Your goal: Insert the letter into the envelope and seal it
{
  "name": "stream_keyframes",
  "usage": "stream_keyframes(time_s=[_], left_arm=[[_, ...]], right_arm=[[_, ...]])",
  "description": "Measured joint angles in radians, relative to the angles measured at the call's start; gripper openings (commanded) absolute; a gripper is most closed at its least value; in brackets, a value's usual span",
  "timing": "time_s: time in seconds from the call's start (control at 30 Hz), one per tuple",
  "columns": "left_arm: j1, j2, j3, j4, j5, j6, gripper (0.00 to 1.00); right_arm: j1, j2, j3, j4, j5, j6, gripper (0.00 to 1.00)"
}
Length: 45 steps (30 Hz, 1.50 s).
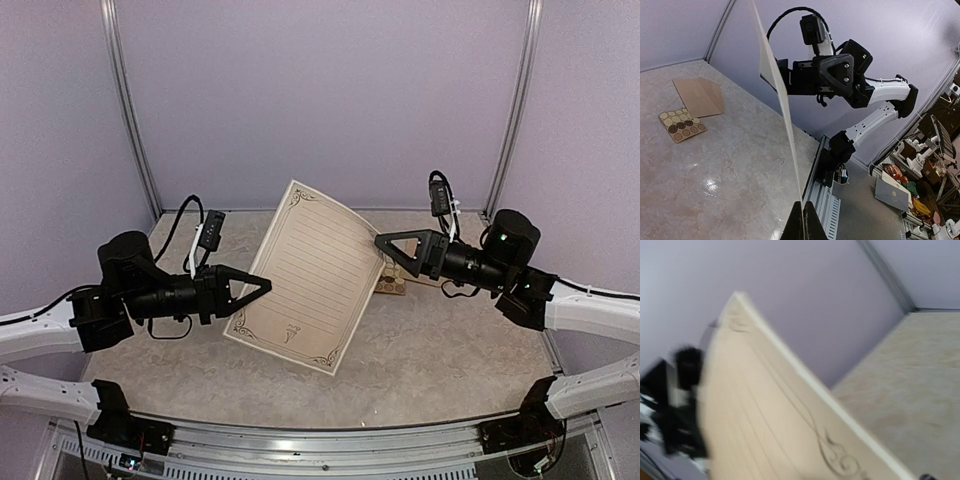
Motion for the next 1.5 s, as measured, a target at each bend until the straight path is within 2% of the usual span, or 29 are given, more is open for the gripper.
stream_keyframes(time_s=[0.13, 0.23, 0.57, 0.8, 0.9, 1.13, 1.27, 1.37, 1.4, 1.43, 1.5], left_arm=[[-0.001, 0.001, 0.088, -0.125, 0.079, 0.094, 0.00], [-0.005, 0.012, 0.148, -0.208, 0.133, 0.150, 0.00], [-0.027, 0.078, 0.271, -0.418, 0.276, 0.257, 0.00], [-0.063, 0.115, 0.339, -0.517, 0.313, 0.307, 0.00], [-0.072, 0.126, 0.351, -0.538, 0.317, 0.320, 0.00], [-0.073, 0.155, 0.364, -0.570, 0.312, 0.340, 0.00], [-0.073, 0.165, 0.369, -0.574, 0.306, 0.348, 0.00], [-0.073, 0.175, 0.379, -0.578, 0.296, 0.352, 0.00], [-0.072, 0.176, 0.380, -0.578, 0.286, 0.354, 0.00], [-0.072, 0.176, 0.380, -0.578, 0.282, 0.354, 0.06], [-0.067, 0.176, 0.380, -0.576, 0.272, 0.354, 0.30]], right_arm=[[-0.066, -0.005, 0.026, -0.136, -0.092, -0.098, 1.00], [-0.071, 0.016, 0.065, -0.233, -0.194, -0.179, 0.99], [-0.071, 0.082, 0.137, -0.367, -0.349, -0.330, 0.99], [-0.071, 0.163, 0.224, -0.429, -0.451, -0.401, 0.99], [-0.071, 0.185, 0.241, -0.432, -0.516, -0.410, 0.89], [-0.071, 0.195, 0.245, -0.431, -0.683, -0.423, 0.38], [-0.070, 0.195, 0.245, -0.436, -0.745, -0.427, 0.20], [-0.070, 0.195, 0.245, -0.451, -0.753, -0.438, 0.00], [-0.070, 0.195, 0.245, -0.457, -0.752, -0.436, 0.00], [-0.070, 0.194, 0.245, -0.459, -0.748, -0.440, 0.00], [-0.070, 0.192, 0.245, -0.466, -0.731, -0.439, 0.00]])
